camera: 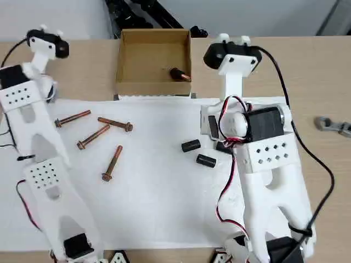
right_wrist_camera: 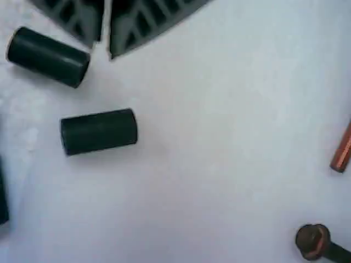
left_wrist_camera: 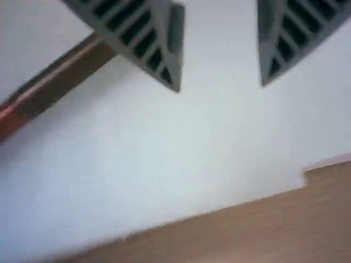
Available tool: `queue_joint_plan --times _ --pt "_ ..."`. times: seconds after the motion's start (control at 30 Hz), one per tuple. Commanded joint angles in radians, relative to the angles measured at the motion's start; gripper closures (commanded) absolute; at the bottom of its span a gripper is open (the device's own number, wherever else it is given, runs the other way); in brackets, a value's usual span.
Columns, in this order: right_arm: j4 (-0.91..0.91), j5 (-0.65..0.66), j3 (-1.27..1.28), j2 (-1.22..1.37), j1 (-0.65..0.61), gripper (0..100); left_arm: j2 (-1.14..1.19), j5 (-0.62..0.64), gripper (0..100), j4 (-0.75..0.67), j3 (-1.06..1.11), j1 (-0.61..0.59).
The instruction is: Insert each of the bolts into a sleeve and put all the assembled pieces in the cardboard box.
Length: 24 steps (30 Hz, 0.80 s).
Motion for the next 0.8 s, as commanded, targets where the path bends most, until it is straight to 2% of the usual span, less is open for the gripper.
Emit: queue_joint_plan --times 0.0,0.23,0.53,0.77 --pt "-0.013 -0.014 -0.006 -0.038 -0.010 99.4 -0.015 -0.126 91 0.023 0.056 -0.002" --pt "-0.012 -0.014 -0.006 -0.047 -0.010 99.4 -0.086 -0.140 91 0.025 0.280 0.060" --pt "-0.013 -0.011 -0.003 -0.133 -0.010 99.4 -0.529 -0.150 91 0.025 0.700 0.075" --pt "-0.012 -0.011 -0.003 -0.137 -0.010 99.4 -0.802 -0.183 91 0.025 0.905 0.078"
